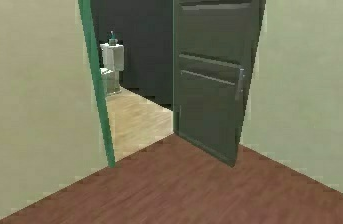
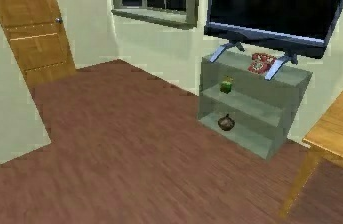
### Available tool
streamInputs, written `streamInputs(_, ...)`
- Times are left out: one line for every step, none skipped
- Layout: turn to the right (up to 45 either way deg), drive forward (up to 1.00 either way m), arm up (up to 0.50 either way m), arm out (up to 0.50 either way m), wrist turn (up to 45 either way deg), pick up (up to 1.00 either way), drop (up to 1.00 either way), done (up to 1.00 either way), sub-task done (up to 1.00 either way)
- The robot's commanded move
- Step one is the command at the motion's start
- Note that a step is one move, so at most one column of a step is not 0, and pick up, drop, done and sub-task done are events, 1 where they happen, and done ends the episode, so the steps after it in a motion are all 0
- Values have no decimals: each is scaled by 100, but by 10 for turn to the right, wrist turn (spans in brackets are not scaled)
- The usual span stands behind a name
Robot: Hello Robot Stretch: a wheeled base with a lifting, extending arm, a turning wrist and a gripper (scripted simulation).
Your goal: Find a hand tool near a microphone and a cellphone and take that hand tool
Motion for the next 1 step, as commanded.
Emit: streamInputs(-30, 0, 0, 0, 0, 0, 0, 0, 0)
